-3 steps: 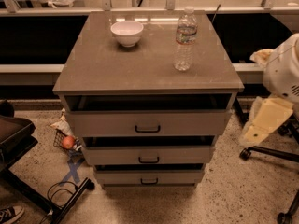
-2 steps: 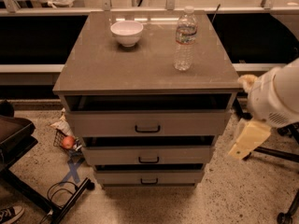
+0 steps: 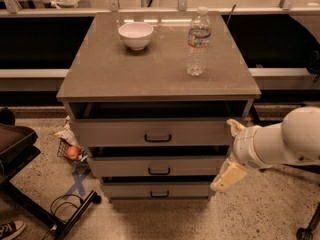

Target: Open middle drawer

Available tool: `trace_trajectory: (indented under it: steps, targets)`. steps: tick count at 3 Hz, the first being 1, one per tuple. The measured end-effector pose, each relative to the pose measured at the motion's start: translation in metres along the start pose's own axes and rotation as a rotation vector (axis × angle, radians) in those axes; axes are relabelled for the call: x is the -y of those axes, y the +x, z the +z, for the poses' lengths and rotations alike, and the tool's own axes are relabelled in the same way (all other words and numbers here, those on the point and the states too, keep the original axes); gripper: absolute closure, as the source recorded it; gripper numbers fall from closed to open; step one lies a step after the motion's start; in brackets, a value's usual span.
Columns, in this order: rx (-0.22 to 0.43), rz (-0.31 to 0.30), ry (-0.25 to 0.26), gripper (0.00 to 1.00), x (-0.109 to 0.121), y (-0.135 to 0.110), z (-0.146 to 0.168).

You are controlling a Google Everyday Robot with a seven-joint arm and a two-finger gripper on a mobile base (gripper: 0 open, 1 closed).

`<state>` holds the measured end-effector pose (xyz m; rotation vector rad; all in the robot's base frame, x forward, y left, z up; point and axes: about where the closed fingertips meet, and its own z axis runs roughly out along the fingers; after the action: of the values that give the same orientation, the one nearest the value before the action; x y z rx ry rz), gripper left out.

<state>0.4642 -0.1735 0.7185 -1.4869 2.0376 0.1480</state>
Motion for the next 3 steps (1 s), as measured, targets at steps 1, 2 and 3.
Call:
trace_trajectory:
  steps: [1, 2, 3]
  targets:
    - [0.035, 0.022, 0.028, 0.0, 0.011, 0.011, 0.047]
    - [0.037, 0.016, 0.022, 0.0, 0.008, 0.011, 0.056]
    - [0.069, 0.016, 0.0, 0.0, -0.011, 0.029, 0.091]
